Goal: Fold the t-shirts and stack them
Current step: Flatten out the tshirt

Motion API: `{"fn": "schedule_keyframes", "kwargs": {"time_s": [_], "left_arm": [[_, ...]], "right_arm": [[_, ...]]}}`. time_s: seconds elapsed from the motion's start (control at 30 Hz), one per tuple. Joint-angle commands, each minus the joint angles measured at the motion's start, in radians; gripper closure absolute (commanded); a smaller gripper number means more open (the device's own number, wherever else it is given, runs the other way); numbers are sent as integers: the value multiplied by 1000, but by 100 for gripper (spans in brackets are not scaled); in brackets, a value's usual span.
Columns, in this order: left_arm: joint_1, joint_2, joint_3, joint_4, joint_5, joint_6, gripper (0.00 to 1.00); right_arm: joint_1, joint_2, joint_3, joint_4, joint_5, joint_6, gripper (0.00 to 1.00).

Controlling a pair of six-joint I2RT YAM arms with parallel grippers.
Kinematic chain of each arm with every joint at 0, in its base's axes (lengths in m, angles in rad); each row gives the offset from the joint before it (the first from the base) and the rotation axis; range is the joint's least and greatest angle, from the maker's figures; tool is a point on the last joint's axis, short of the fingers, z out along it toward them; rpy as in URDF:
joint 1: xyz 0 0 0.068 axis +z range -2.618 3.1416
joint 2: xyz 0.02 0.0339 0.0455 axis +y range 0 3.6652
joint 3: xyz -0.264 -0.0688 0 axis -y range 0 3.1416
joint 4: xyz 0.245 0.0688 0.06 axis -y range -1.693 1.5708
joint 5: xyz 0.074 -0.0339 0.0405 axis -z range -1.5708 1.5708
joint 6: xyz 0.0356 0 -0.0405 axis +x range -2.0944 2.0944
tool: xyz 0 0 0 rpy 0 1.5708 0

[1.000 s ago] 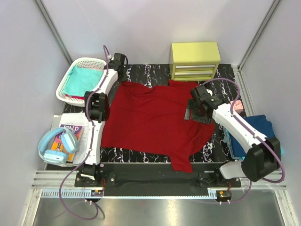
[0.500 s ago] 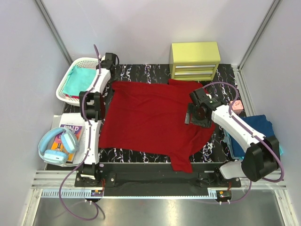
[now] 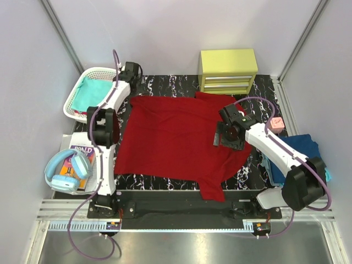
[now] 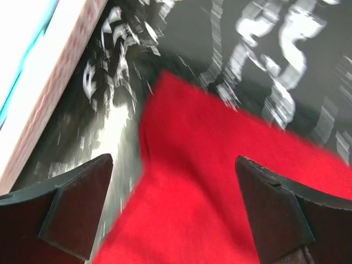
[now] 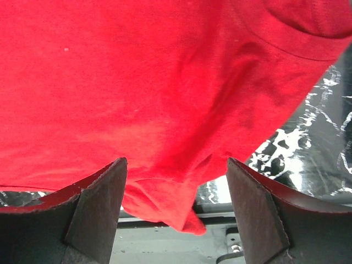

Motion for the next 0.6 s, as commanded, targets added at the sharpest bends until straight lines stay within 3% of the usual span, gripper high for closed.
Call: {"fn": "schedule_keyframes", "kwargs": {"time_s": [0.0,0.27,0.43,0.57], "left_arm": [[-88,-305,-119,112,-39,41,1],[-223,-535,-598,136,-37,-39,1],[-313,-664,-889,168,-57,-86,1],[-327,-743,-1019,174,-48,-96,1]], "right_arm": [[21,17,6,61,-12,32,21],[21,104,32,158,34,60,21],[21,301,223,167,71,57,22],[-4,439,383,166,101,30,26]]}}
